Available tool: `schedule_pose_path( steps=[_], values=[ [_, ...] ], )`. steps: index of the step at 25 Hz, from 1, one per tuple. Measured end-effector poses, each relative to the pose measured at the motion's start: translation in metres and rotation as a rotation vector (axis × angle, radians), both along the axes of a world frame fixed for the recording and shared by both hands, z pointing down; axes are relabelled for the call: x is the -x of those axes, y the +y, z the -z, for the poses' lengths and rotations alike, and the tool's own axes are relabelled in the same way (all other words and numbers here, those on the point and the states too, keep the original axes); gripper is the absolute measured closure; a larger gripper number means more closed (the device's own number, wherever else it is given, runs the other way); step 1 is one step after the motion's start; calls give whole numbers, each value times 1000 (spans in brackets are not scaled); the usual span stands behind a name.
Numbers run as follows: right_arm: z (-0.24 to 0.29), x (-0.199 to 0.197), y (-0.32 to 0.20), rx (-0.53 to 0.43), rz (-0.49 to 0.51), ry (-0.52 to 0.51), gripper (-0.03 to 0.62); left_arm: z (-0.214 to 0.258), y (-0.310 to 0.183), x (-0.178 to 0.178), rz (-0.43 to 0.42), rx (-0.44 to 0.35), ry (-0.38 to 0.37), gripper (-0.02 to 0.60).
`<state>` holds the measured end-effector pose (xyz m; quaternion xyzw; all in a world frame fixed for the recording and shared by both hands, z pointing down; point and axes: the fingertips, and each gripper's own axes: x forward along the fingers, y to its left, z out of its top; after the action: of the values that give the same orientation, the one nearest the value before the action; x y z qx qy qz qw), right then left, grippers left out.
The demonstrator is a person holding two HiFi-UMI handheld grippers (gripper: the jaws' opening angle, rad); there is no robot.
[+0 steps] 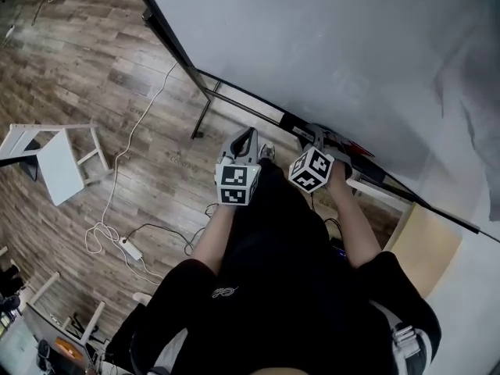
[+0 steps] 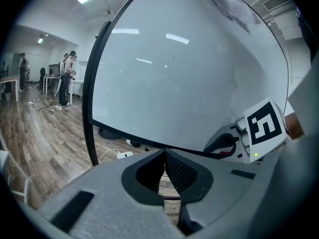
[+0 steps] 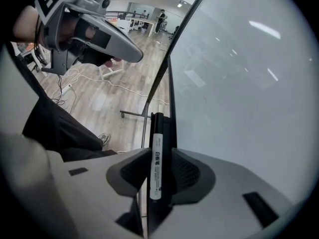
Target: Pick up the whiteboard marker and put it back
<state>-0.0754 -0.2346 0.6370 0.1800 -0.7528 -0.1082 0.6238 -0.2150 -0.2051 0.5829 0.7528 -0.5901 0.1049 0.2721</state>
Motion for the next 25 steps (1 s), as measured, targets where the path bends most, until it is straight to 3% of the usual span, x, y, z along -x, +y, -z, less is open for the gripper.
schedule_pose_path(
  steps=[5,10,20,25],
  values=[
    [18,-9,-6,-110,-80,-60,484,5,3,-13,-44,-2,7,575],
    [50,-28,0,-218,-230,-181,508,17,6,-38,-130,-32,13,575],
    [119,-98,52,-395,-677,-594,588,43,22,-111,-345,-106,24,575],
    [146,-131,79,-482,-790,-750,592,65,39,-144,-402,-150,15,575]
  ],
)
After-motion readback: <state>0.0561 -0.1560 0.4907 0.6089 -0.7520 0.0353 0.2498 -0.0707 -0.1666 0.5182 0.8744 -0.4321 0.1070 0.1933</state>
